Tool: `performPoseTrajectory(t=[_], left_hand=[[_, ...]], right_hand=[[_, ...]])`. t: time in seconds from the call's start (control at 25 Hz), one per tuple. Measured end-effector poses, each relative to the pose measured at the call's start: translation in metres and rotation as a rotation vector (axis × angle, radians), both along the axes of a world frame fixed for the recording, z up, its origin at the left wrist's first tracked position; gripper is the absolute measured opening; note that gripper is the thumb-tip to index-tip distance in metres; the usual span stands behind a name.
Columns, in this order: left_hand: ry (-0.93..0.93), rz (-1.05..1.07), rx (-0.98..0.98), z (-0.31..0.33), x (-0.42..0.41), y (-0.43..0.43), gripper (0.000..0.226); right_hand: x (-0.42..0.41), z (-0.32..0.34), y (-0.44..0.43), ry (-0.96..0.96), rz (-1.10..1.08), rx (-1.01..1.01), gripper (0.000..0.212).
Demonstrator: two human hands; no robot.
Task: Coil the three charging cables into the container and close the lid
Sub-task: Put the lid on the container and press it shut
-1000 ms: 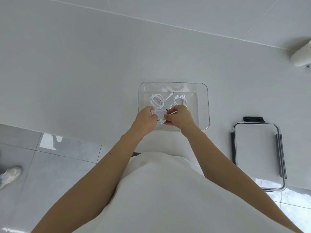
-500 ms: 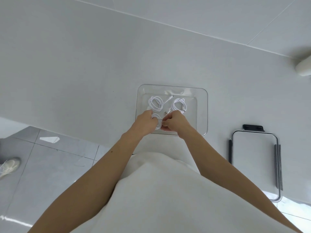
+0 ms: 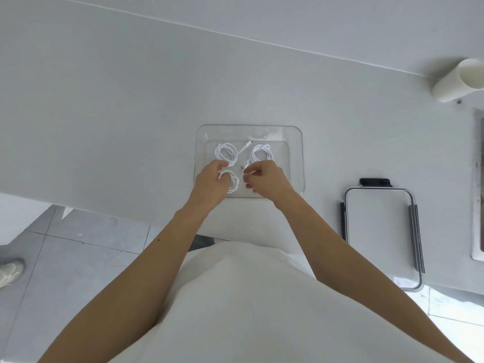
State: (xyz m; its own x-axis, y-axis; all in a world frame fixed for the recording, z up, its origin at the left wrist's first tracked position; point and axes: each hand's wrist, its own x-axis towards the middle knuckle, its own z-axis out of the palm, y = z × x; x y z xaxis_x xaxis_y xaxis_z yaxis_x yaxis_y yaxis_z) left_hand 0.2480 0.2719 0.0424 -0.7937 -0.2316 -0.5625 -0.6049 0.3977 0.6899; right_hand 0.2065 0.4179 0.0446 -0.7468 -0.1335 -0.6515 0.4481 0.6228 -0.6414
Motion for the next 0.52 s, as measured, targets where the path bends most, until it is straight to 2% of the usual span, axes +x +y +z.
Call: performPoseTrajectory(t=[0.12, 0.24, 0.4, 0.52], left_hand=[[0.183, 0.042, 0.003, 0.014, 0.008, 0.016, 0.028], [0.311, -0.015, 0.051, 0.028, 0.009, 0.044, 0.022], [0.368, -0.228, 0.121, 0.039, 0.01, 0.081, 0.021], [0.39, -0.386, 0.143, 0.04, 0.01, 0.098, 0.021]], right_hand=[[0.01, 0.017, 0.019, 0.151, -0.067, -0.019, 0.022], [0.028, 0.029, 0.047, 0.296, -0.205, -0.067, 0.022], [0.061, 0.037, 0.089, 0.4, -0.444, -0.055, 0.022], [0.085, 0.036, 0.113, 0.411, -0.536, 0.028, 0.029]])
